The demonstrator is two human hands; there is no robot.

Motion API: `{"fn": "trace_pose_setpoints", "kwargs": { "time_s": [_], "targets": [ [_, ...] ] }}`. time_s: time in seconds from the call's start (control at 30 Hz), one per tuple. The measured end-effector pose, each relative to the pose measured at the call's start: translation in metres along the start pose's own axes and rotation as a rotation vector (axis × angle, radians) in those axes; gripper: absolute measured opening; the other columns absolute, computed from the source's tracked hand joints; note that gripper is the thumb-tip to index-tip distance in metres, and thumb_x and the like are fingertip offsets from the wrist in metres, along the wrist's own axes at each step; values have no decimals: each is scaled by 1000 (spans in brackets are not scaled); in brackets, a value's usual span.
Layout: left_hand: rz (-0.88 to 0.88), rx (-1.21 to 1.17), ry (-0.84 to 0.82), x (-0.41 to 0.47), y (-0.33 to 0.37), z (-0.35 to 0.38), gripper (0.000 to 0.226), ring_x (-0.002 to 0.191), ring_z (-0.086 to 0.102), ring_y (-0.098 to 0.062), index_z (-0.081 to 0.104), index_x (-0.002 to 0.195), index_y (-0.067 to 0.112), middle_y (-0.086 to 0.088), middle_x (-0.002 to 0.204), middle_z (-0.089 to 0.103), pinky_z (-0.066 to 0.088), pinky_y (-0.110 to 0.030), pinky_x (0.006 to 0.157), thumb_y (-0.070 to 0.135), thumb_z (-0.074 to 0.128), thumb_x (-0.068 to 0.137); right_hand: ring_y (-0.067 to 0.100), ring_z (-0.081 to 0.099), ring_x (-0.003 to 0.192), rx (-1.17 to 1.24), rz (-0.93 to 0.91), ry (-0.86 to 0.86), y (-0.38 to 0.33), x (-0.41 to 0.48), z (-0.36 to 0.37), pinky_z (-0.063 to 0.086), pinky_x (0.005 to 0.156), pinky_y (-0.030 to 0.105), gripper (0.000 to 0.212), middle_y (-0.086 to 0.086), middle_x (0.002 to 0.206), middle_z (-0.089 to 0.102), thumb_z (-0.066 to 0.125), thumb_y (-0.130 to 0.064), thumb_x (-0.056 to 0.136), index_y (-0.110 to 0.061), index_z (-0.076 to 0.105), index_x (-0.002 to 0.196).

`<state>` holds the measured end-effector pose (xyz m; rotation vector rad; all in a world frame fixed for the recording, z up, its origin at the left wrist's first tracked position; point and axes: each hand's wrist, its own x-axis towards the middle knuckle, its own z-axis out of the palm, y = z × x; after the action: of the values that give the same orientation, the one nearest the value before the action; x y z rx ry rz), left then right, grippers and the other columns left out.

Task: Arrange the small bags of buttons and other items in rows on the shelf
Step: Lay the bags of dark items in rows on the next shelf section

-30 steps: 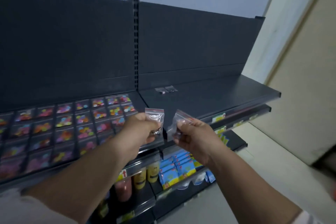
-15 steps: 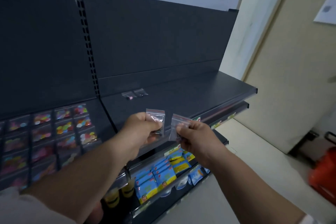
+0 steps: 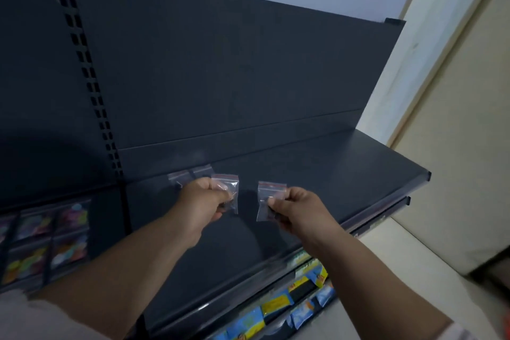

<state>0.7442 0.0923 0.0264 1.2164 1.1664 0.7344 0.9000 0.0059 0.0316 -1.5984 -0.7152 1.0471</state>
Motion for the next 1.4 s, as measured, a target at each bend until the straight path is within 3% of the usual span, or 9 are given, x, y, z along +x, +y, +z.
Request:
{"fn": "trace_pose_setpoints", "kwargs": {
  "time_s": [0.17,0.3,0.47,0.67,0.87,1.03,1.17,1.33,1.4],
  "targets": [
    [-18,25,92,39,5,21,15,75,56,-15,59,74,14,-3,77,60,50,-30,77,3,59,85,11,47,54,-25,25,-74,-5,64,-15,45,56,23,14,5,65,55,56,-7,91,-10,59,78],
    [-11,70,241,72,6,48,19,61,49,-15,56,71,13,-3,66,54,44,-27,62,-3,58,82,12,50,54,-79,21,-171,-13,118,-29,48,60,24,14,4,63,57,57,-5,90,-9,58,77],
    [-1,247,439,108,7,77,15,58,53,-14,58,68,12,-2,64,60,40,-22,52,0,60,76,15,54,54,-167,-1,-279,-21,176,-40,48,50,20,17,7,63,60,65,0,84,-9,55,73],
    [-41,394,533,140,4,97,16,67,58,-17,53,72,19,0,68,59,45,-26,60,7,58,80,5,48,36,-304,-20,-335,-20,228,-33,35,36,15,15,11,62,60,62,5,80,-7,57,73],
    [-4,587,586,149,7,110,17,77,52,-11,51,96,24,9,82,55,34,-20,64,14,57,84,19,62,63,-436,-134,-371,-9,263,-27,54,62,36,11,9,70,68,66,-6,75,-14,60,72],
    [22,797,603,149,1,112,41,109,57,-27,45,124,16,-7,114,63,40,-28,82,20,59,86,0,56,56,-660,-298,-422,-4,273,-33,40,50,9,12,-7,69,64,67,-19,82,-17,57,89],
    [30,946,631,146,-4,113,63,126,42,-25,29,142,13,-9,136,45,36,-32,102,25,58,88,14,58,99,-881,-514,-364,-6,267,-40,44,81,20,39,0,115,56,60,-22,88,-19,49,124],
    [203,1167,561,135,-19,110,43,119,49,-29,54,126,13,-8,128,54,40,-37,102,15,50,83,23,49,115,-1039,-866,-430,0,254,-49,39,97,27,30,5,127,51,50,-18,91,-12,55,121],
    [226,1294,408,131,-26,111,51,135,37,-30,47,136,13,-9,145,43,24,-37,112,25,39,87,24,38,131,-1140,-910,-543,7,251,-52,27,110,29,38,5,143,43,42,-24,95,-14,50,131]
  ]
}}
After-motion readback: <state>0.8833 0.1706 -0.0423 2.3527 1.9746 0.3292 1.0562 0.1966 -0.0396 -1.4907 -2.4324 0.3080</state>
